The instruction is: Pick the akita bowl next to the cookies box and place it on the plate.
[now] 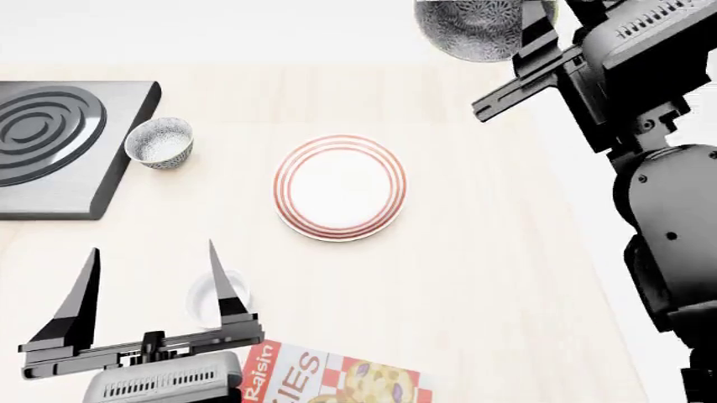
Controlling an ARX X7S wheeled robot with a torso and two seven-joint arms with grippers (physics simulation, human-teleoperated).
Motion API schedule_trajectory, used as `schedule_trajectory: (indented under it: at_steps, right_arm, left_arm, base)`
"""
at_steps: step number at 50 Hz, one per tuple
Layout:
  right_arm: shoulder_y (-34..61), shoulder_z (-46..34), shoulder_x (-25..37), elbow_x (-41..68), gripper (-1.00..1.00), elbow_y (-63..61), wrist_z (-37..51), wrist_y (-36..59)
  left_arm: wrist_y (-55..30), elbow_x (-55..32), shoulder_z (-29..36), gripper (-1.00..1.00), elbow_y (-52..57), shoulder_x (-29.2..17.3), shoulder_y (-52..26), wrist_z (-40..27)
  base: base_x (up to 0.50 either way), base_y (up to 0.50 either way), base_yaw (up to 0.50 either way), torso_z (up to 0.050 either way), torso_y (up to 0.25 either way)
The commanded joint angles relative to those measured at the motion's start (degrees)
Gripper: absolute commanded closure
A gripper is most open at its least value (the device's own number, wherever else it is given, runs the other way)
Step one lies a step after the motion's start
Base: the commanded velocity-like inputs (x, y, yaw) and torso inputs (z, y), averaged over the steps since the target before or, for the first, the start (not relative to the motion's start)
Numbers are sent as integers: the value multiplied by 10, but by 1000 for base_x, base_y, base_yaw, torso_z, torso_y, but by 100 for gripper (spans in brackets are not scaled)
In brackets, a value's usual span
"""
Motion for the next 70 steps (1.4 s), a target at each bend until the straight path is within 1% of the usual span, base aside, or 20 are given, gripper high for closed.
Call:
schedule_trajectory:
  at_steps: [1,2,3,5,6,10,11,15,19,22,25,27,28,29,38,40,46,52,65,70]
  right_arm:
    - [185,-32,-195,-10,100,229,6,-43]
    - [190,-33,-201,4,100,242,-12,-48]
    - [213,-22,-223,18,100,276,7,4]
    - [234,-7,-242,57,100,307,-2,57]
    - [247,10,-253,101,100,321,-18,111]
    - [280,27,-284,140,100,381,-16,170]
    - [299,16,-295,158,100,429,-35,241]
    - [323,48,-323,189,100,513,-37,239]
    - [369,152,-339,299,100,617,13,268]
    - [401,192,-339,361,100,697,40,269]
    - [391,164,-341,381,100,730,39,255]
    - [396,124,-341,399,100,777,66,214]
    - [403,125,-341,442,100,825,77,206]
    - [396,97,-341,480,100,842,85,208]
    - [342,-75,-341,668,100,841,82,185]
    - [329,-133,-341,698,100,832,86,178]
    - [326,-243,-341,771,100,839,82,161]
    - [321,-303,-340,785,100,818,72,138]
    - [289,-334,-332,806,100,763,78,141]
    - [287,-346,-340,807,100,783,69,134]
  left_arm:
    - [3,-6,-14,-100,6,7,3,14]
    - [4,-7,-14,-100,6,6,2,14]
    - [6,-9,-15,-100,5,6,3,14]
    - [8,-11,-15,-100,4,5,4,13]
    - [9,-13,-15,-100,4,5,5,14]
    - [11,-16,-13,-100,1,4,5,14]
    - [12,-17,-12,-100,-1,5,4,14]
    - [12,-16,-11,-100,-2,4,4,14]
    - [15,-22,-13,-100,-6,3,3,14]
    - [15,-24,-12,-100,-6,3,3,13]
    - [19,-26,-12,-100,-12,3,2,13]
    - [20,-27,-11,-100,-15,3,1,13]
    - [20,-27,-11,-100,-15,3,1,13]
    - [20,-28,-11,-100,-16,2,1,13]
    - [23,-27,-8,-100,-22,2,0,12]
    - [25,-27,-9,-100,-22,1,0,11]
    - [23,-27,-7,-100,-22,1,0,10]
    - [22,-25,-3,-100,-21,1,1,10]
    - [24,-25,-1,-100,-23,0,1,8]
    - [23,-25,0,-100,-22,-1,1,8]
  base:
    - [0,0,0,0,0]
    - [0,0,0,0,0]
    - [0,0,0,0,0]
    - [0,0,0,0,0]
    - [0,0,0,0,0]
    - [0,0,0,0,0]
    - [0,0,0,0,0]
    - [0,0,0,0,0]
    - [0,0,0,0,0]
    - [0,0,0,0,0]
    - [0,0,0,0,0]
    - [0,0,0,0,0]
    - [0,0,0,0,0]
    - [0,0,0,0,0]
    - [0,0,0,0,0]
    - [0,0,0,0,0]
    - [0,0,0,0,0]
    - [0,0,0,0,0]
    - [0,0,0,0,0]
    - [0,0,0,0,0]
